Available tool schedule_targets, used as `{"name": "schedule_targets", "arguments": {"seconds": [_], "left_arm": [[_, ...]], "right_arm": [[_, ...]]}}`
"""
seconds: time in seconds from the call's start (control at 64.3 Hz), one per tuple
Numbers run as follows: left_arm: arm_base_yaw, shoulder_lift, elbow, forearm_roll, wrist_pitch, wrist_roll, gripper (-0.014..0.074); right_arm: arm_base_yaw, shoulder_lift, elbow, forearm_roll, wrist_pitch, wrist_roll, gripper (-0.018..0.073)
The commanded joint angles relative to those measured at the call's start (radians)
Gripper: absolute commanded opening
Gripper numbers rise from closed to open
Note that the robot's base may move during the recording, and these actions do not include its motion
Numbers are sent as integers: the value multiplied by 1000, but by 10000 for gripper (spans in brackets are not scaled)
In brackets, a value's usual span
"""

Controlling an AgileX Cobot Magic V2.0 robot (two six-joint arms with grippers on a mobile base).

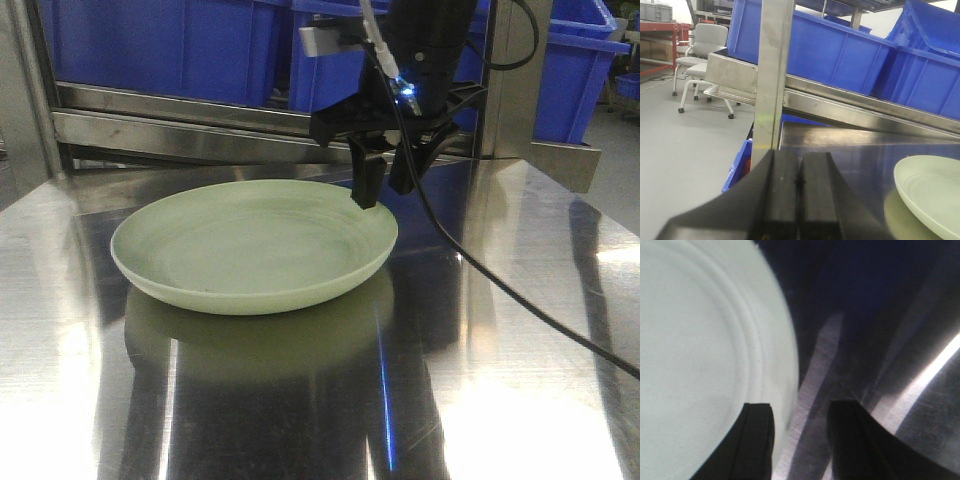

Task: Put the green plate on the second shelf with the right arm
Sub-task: 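Lower the right gripper onto the rim of the pale green plate, then close the right gripper on the plate rim and tilt it up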

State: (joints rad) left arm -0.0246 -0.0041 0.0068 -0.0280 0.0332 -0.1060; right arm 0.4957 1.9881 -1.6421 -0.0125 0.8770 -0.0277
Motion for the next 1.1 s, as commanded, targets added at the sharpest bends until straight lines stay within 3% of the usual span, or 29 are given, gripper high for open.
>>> {"name": "schedule_targets", "arguments": {"seconds": [0.0, 0.358, 0.762, 0.886, 1.026, 1.088], "left_arm": [[1, -20, 41, -8, -87, -3, 130], [1, -20, 41, -8, -87, -3, 130], [1, -20, 41, -8, -87, -3, 130], [1, -20, 41, -8, -87, -3, 130], [1, -20, 41, -8, -87, -3, 130], [1, -20, 41, -8, -87, -3, 130]], "right_arm": [[-18, -57, -37, -22, -41, 10, 364], [-19, -55, -37, 95, -75, 10, 364], [-16, 12, -37, 123, -50, 10, 355], [-16, 12, -47, 123, -55, 10, 255], [-16, 8, -60, 123, -52, 10, 36], [-16, 8, -69, 123, -41, 10, 62]]}}
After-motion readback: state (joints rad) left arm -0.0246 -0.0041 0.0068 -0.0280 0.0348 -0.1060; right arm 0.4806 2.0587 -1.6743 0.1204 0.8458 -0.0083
